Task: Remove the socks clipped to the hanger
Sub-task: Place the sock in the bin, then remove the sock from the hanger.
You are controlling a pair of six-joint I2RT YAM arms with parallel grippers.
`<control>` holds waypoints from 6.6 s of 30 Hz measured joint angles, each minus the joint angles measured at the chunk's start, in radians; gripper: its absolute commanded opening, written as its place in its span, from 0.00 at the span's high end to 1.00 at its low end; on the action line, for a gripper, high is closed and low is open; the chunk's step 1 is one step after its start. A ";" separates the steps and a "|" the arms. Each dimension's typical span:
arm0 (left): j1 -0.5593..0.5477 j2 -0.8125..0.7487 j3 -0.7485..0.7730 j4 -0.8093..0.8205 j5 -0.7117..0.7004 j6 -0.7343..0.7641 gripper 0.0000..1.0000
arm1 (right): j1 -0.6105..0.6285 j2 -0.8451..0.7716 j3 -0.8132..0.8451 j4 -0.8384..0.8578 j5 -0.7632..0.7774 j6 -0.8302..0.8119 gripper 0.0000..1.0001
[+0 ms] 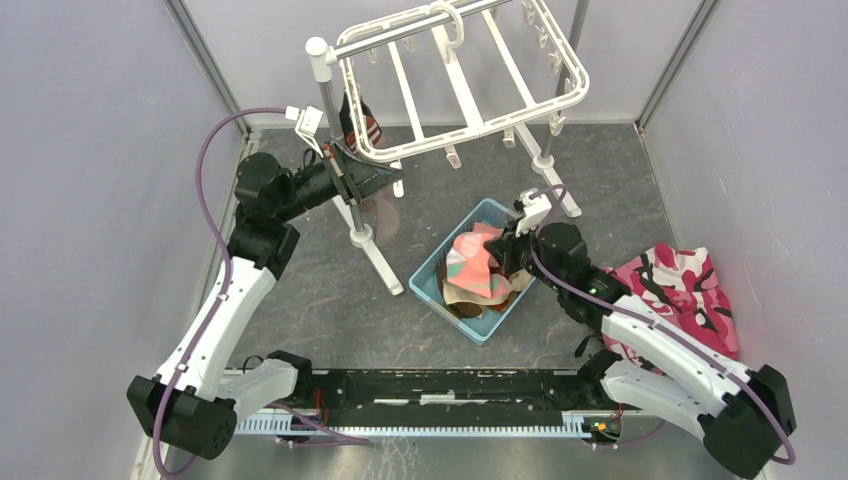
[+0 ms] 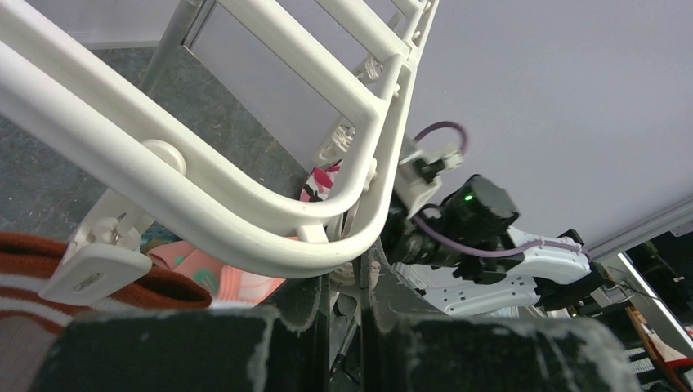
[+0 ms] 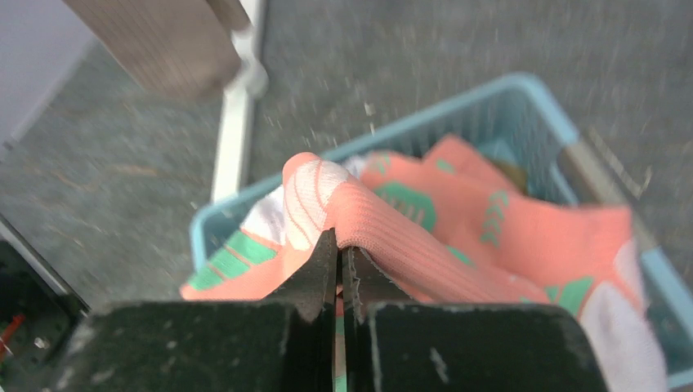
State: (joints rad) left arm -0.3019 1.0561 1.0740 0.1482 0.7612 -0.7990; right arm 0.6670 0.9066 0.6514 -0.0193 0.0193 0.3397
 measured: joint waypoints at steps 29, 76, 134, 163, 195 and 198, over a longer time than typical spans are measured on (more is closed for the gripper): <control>-0.003 0.002 0.040 -0.023 0.000 0.000 0.96 | -0.080 0.088 0.041 -0.046 0.013 -0.113 0.48; -0.003 0.015 0.048 -0.051 0.002 0.034 0.92 | 0.351 0.457 0.159 0.563 0.088 -0.299 0.02; 0.039 -0.146 0.210 -0.748 -0.053 0.607 0.22 | 0.234 0.141 0.083 0.481 0.251 -0.048 1.00; 0.116 0.095 0.311 -0.634 -0.214 0.655 0.19 | 0.091 -0.195 0.253 -0.006 0.269 -0.038 1.00; 0.080 -0.166 -0.089 -0.394 0.182 0.428 0.12 | 0.306 0.000 0.064 0.225 -0.373 0.053 1.00; 0.040 -0.167 -0.107 -0.349 0.182 0.390 0.11 | 0.306 0.011 0.069 0.248 -0.376 0.057 1.00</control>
State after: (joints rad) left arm -0.2619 0.8894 0.9668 -0.2008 0.9436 -0.4088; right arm 0.9733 0.9176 0.7200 0.2291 -0.3569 0.3965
